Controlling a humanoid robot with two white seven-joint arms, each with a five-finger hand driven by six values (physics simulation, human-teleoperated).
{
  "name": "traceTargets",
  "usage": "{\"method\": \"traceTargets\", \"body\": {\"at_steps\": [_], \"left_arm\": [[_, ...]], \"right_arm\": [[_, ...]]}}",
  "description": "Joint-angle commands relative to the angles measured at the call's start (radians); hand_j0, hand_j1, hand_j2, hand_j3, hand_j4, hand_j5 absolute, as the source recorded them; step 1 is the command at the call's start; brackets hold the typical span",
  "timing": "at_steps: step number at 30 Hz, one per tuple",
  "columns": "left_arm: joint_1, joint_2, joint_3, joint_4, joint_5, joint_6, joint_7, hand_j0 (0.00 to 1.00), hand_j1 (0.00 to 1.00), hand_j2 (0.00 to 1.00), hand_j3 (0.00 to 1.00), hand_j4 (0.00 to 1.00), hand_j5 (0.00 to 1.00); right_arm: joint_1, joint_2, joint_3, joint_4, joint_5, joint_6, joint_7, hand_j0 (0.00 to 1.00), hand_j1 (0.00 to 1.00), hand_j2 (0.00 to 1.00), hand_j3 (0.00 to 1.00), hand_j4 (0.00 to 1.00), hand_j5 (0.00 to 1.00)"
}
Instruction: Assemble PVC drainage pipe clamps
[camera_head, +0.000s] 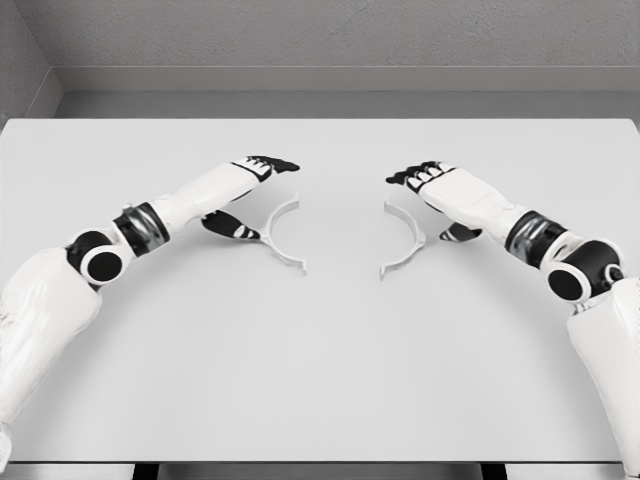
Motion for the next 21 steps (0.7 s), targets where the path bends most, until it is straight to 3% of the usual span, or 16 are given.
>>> {"method": "traceTargets", "body": {"at_steps": [1,11,21], "left_arm": [[0.000,-0.014,0.002,-0.003,-0.002,0.001,0.000,1.00,1.00,1.00,1.00,1.00,1.00],[0.000,-0.051,0.003,-0.009,-0.023,0.001,0.000,1.00,1.00,1.00,1.00,1.00,1.00],[-0.018,-0.025,0.013,0.011,-0.023,0.001,0.002,1.00,1.00,1.00,1.00,1.00,1.00]], "right_arm": [[0.000,0.013,0.005,0.001,0.006,0.002,-0.001,1.00,1.00,1.00,1.00,1.00,1.00],[-0.008,0.027,0.022,0.001,0.007,0.010,-0.001,1.00,1.00,1.00,1.00,1.00,1.00],[-0.009,0.027,0.031,0.010,0.010,0.010,-0.001,1.00,1.00,1.00,1.00,1.00,1.00]]}}
